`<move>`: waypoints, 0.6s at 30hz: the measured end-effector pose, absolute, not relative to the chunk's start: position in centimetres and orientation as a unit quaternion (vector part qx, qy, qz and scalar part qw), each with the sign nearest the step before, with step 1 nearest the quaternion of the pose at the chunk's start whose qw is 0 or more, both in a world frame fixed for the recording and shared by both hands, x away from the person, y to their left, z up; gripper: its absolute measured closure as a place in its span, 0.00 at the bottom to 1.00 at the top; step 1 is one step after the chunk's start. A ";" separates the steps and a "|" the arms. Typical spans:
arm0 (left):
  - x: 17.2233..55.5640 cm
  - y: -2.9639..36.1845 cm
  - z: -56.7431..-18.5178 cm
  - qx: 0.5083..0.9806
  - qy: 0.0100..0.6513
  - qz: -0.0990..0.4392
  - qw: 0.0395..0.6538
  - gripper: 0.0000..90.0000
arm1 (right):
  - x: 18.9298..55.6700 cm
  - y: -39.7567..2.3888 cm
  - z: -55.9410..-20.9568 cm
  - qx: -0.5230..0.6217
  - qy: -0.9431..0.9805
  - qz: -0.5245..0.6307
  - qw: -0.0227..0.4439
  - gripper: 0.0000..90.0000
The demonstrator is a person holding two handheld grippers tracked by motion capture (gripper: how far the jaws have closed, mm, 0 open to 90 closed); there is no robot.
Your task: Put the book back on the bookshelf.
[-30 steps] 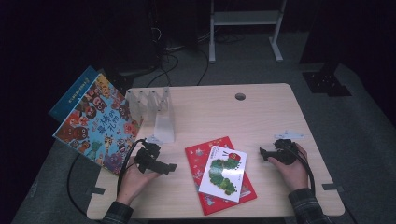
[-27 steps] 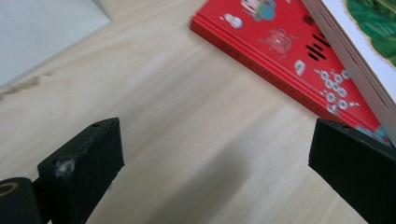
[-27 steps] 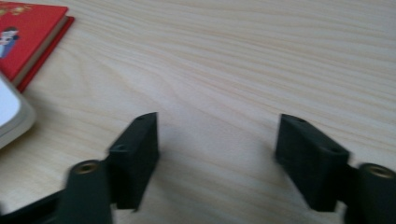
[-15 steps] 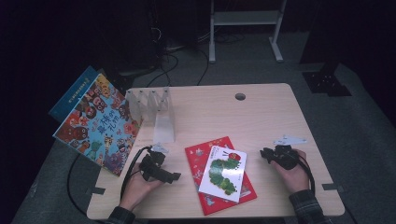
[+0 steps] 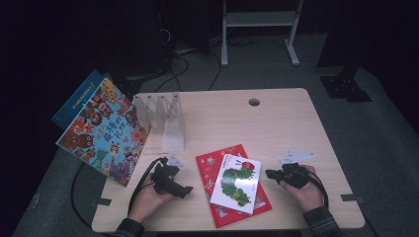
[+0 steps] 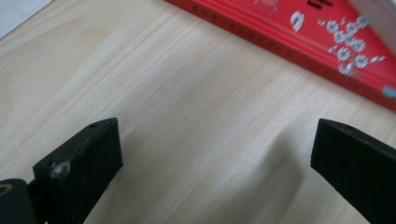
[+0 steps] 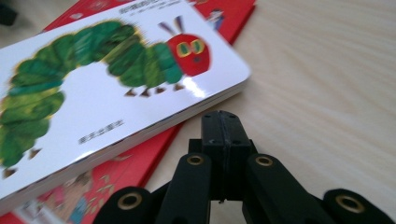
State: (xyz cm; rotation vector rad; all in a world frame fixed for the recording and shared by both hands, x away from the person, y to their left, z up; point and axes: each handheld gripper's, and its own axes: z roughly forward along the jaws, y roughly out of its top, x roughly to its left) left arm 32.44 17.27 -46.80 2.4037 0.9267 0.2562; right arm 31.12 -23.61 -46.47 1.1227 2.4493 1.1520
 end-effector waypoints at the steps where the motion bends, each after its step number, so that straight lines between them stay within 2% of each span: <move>1: 32.3 17.2 -47.0 0.896 0.335 0.109 0.270 0.00 | 31.0 -23.5 -46.5 0.374 0.834 0.393 0.099 0.99; 7: 31.8 17.6 -47.7 0.879 0.330 0.128 0.319 0.00 | 30.3 -22.7 -46.6 0.343 0.851 0.392 0.076 0.99; 18: 32.0 18.1 -47.9 0.882 0.310 0.125 0.332 0.00 | 30.3 -22.1 -46.8 0.315 0.859 0.401 0.051 0.99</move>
